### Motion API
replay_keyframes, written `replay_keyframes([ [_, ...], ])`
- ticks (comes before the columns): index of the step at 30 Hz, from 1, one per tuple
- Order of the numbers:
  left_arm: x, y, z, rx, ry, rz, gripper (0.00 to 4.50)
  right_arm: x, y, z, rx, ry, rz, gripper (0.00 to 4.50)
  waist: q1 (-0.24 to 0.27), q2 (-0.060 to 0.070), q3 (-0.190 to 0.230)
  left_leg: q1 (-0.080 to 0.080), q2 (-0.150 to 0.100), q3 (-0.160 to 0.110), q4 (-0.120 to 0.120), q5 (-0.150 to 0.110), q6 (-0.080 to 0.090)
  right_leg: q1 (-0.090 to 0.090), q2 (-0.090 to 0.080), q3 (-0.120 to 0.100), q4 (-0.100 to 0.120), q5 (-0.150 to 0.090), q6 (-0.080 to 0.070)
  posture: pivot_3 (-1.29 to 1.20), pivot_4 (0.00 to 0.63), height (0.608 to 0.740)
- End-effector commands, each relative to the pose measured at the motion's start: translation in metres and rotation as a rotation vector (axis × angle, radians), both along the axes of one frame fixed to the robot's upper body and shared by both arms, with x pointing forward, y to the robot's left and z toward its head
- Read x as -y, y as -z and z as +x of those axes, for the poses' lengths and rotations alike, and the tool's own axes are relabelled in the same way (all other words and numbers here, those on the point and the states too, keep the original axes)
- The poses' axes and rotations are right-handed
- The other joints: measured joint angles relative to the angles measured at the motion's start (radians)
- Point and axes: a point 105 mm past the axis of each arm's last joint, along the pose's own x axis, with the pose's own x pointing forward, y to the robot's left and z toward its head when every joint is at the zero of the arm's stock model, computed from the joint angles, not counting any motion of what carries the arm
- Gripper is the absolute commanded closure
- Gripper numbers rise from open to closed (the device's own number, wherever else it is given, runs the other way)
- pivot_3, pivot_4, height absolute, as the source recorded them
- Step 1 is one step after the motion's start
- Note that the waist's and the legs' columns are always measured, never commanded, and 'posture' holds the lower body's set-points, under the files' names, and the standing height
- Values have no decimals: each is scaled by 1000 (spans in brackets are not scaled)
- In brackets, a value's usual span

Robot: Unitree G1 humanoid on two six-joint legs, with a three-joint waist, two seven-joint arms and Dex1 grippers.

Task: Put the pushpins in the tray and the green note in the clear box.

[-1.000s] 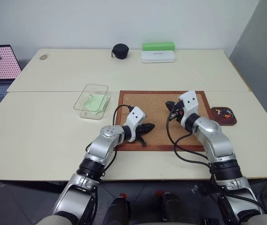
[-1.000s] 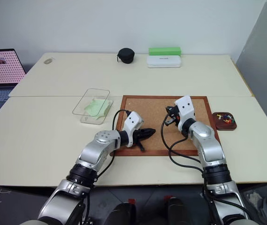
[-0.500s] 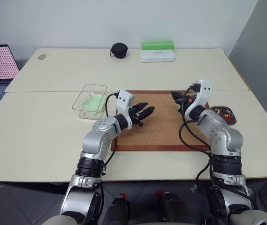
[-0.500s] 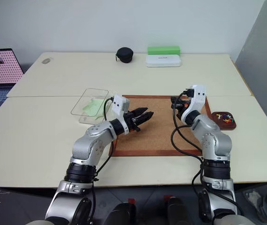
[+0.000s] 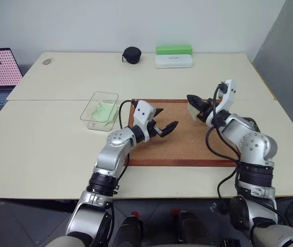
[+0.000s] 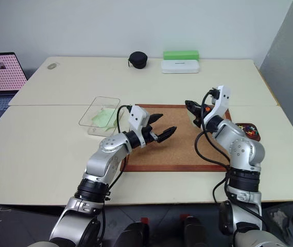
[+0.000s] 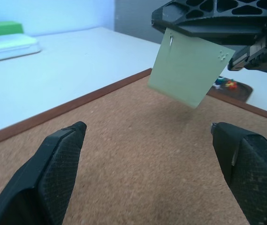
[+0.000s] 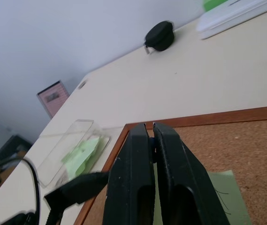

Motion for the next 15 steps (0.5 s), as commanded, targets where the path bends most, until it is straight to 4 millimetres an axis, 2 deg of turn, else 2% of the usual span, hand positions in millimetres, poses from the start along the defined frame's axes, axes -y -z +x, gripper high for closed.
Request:
replay_keyframes([
  [1, 3, -10, -4, 41, 88, 5, 27, -11, -11, -23, 54, -196, -21, 4500, -1, 0, 0, 0, 0, 0, 0, 0, 0, 0, 0, 0, 0, -1, 1, 0, 150, 740],
  [7, 5, -20, -20, 46, 305, 57, 27, -17, -12, -53, 9, -459, -28, 4500, -5, 0, 1, 0, 1, 0, -1, 0, 0, 0, 1, 0, -1, -1, 2, 0, 150, 740],
  [15, 16, -27, -41, 74, 548, 150, 27, -19, -14, -70, -34, -617, -31, 4500, -4, 0, 1, -2, 1, 0, -1, 0, 0, 0, 1, -1, -3, -1, 2, 0, 150, 740],
])
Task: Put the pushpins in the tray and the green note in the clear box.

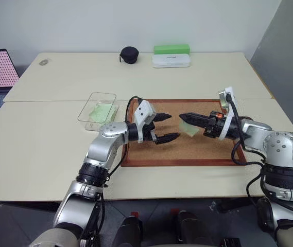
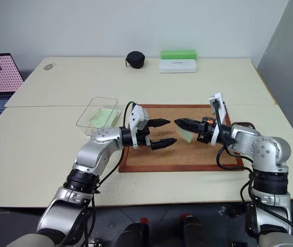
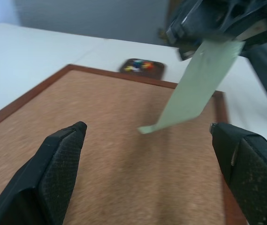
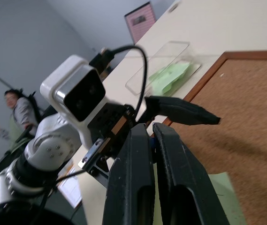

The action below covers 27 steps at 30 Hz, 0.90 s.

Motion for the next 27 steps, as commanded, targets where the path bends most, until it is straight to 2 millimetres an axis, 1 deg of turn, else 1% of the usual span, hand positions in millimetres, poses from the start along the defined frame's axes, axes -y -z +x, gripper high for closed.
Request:
replay_keyframes([
  [1, 11, -18, -12, 64, 130, 1, 27, -4, -17, -12, 39, -98, 29, 4500, 0, 0, 0, 0, 0, 0, 0, 0, 0, 0, 0, 0, 0, 0, 0, 0, 150, 740],
  [6, 18, -18, -22, 43, 217, 18, 27, -8, -15, -16, 25, -126, 30, 4500, 0, 0, 0, -1, 0, 0, 0, 0, 0, 0, 0, 0, -2, 0, 0, 0, 150, 740],
  [11, 20, -19, -22, 36, 224, -1, 27, -9, -13, -18, 28, -127, 27, 4500, 1, 0, 0, -1, 0, -1, 0, 0, 1, 0, 0, -1, -2, 0, 0, 0, 150, 740],
  [15, 22, -21, -23, 5, 217, -38, 671, -9, -13, -18, 30, -119, 22, 4500, 2, 0, 0, -2, 0, -1, 0, 0, 1, 0, 0, -1, -2, 0, 0, 0, 150, 740],
  [23, 19, -14, -21, 19, 216, 10, 2515, -8, -10, -16, 31, -115, 7, 4500, 2, 0, 0, -2, 0, -1, 0, 0, 1, 0, 0, -1, -2, 0, 0, 0, 150, 740],
  [25, 17, -12, -21, 20, 214, 19, 2928, -8, -10, -15, 32, -114, 6, 4500, 2, 0, 0, -2, 0, -1, 0, 0, 1, 0, 0, -1, -2, 0, 0, 0, 150, 740],
  [26, 16, -12, -21, 18, 214, 18, 3032, -8, -10, -15, 32, -113, 6, 4500, 2, 0, 0, -2, 0, -1, 0, 0, 1, 0, 0, -1, -2, 0, 0, 0, 150, 740],
  [27, 16, -12, -21, 18, 213, 15, 3278, -9, -10, -14, 35, -111, 5, 4500, 2, 0, 0, -2, 0, -1, 0, 0, 1, 0, 0, -1, -2, 0, 0, 0, 150, 740],
])
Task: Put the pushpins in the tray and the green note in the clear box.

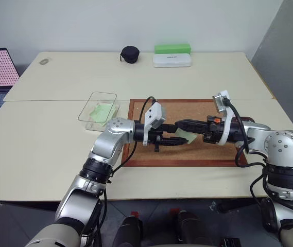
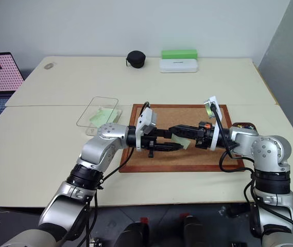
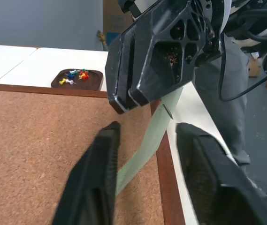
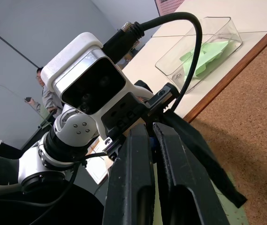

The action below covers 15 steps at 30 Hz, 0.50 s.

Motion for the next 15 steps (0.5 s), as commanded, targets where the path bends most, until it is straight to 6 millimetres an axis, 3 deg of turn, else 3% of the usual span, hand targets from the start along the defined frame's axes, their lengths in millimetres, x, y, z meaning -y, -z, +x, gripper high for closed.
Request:
replay_keyframes([
  [1, 1, -7, -1, 39, 12, -11, 3393, -1, -8, 0, 52, -6, 4, 4500, 0, 0, 0, 0, 0, 0, 0, 0, 0, 0, 0, 0, 0, 0, 0, 0, 150, 740],
  [6, 4, -5, -1, 76, 1, -13, 4424, -1, -3, 3, 45, 5, -7, 4500, 0, 0, 0, 0, 0, 0, 0, 0, 0, 0, 0, 0, 0, 0, 0, 0, 150, 740],
  [15, 7, -4, -3, 229, 0, 1, 4495, 1, -3, 5, 44, 15, -4, 4500, 1, 0, 0, 0, 0, 0, 0, 0, 0, 0, 0, 0, 0, 0, 0, 0, 150, 740],
])
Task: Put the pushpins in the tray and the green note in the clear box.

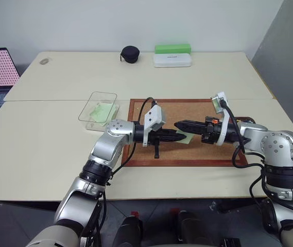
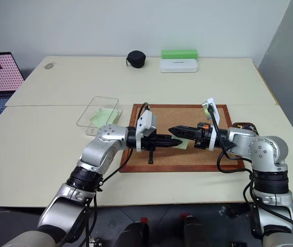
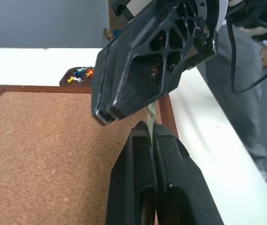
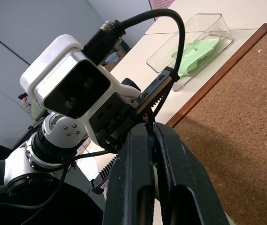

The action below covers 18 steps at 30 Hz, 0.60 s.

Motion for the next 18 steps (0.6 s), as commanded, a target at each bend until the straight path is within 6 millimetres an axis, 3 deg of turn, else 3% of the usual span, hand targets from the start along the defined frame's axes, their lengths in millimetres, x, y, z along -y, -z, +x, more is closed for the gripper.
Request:
replay_keyframes([
  [1, 5, -7, -4, 148, 28, -4, 4495, 3, -12, 1, 42, -1, 24, 4500, 0, 0, 0, 0, 0, 0, 0, 0, 0, 0, 0, 0, 0, 1, -1, 0, 150, 740],
  [18, 4, -4, -3, 206, 53, 10, 4495, 15, -18, 10, 64, 47, 11, 4500, 1, 0, 0, 0, 0, 0, 0, 0, 0, 0, 0, 0, 0, 1, -2, 0, 150, 740],
])
